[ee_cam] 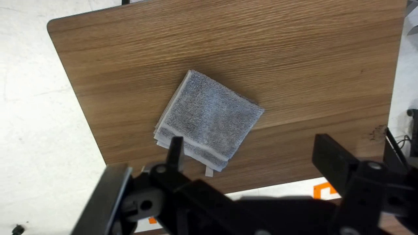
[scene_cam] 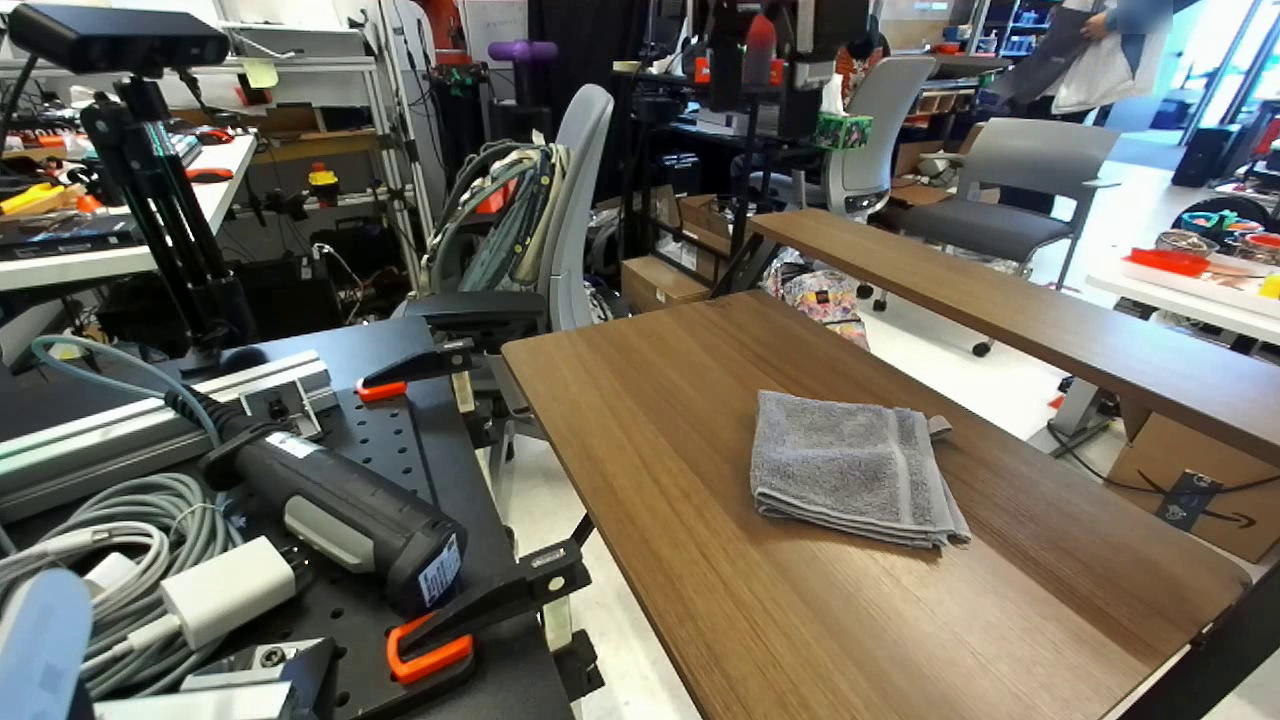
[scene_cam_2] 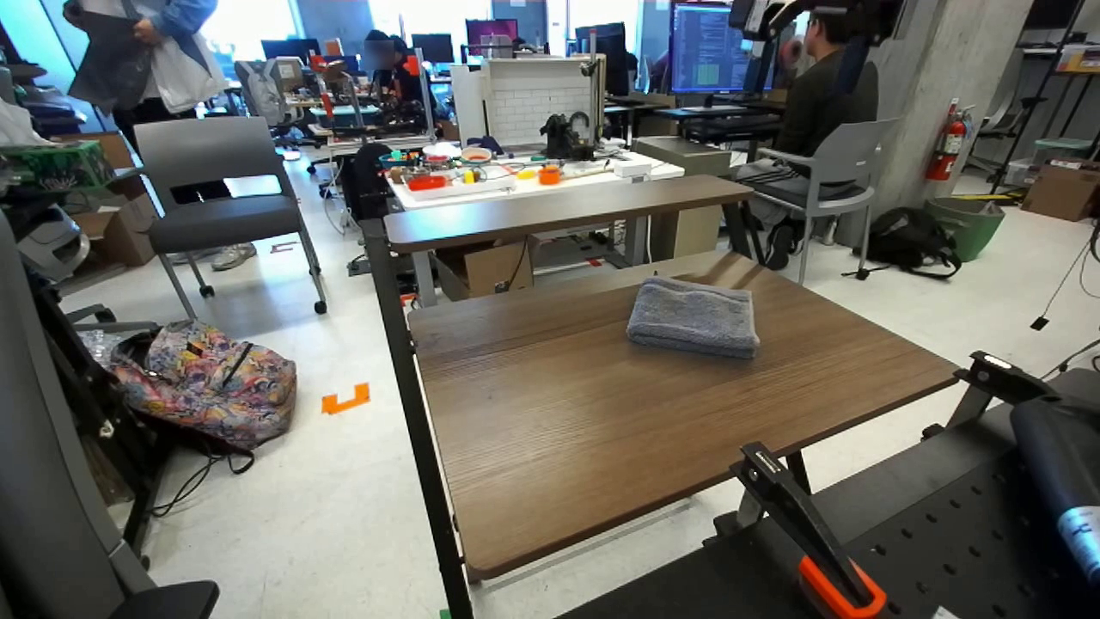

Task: Slide the towel slightly to the left

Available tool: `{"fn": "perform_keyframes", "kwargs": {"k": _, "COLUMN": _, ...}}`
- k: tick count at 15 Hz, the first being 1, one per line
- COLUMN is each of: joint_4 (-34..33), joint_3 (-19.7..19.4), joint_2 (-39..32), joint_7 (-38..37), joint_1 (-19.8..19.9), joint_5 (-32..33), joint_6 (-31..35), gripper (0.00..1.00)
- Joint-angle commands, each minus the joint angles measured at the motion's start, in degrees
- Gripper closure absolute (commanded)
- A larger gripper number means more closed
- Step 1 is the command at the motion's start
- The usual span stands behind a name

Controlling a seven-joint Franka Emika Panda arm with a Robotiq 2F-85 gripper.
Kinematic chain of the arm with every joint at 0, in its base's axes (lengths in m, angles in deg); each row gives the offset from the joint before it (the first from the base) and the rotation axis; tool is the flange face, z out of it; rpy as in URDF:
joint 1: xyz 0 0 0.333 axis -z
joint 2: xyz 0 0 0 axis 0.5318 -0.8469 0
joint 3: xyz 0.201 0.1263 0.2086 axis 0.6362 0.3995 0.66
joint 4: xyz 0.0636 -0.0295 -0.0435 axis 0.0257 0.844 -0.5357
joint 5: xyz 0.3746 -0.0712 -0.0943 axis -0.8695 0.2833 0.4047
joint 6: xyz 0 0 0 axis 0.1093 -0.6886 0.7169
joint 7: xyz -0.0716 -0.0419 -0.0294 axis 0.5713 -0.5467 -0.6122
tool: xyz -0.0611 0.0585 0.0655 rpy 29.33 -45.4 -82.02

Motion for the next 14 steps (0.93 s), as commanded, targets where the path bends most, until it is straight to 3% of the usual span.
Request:
{"fn": "perform_keyframes", "kwargs": {"k": 1, "joint_4": -1.0, "joint_3": -0.2, "joint_2": -1.1, "joint_7": 0.0, "joint_1": 0.1, "joint_5": 0.0, "joint_6": -0.4, "gripper": 0.00}}
{"fn": "perform_keyframes", "kwargs": {"k": 7, "joint_4": -2.7, "joint_3": -0.4, "joint_2": -2.0, "joint_7": -0.1, "joint_1": 0.1, "joint_5": 0.0, "joint_6": -1.5, "gripper": 0.00}}
{"fn": "perform_keyframes", "kwargs": {"k": 14, "joint_4": -5.3, "joint_3": -0.4, "joint_2": -11.7, "joint_7": 3.0, "joint_1": 0.7, "joint_5": -2.7, "joint_6": 9.9, "gripper": 0.00}}
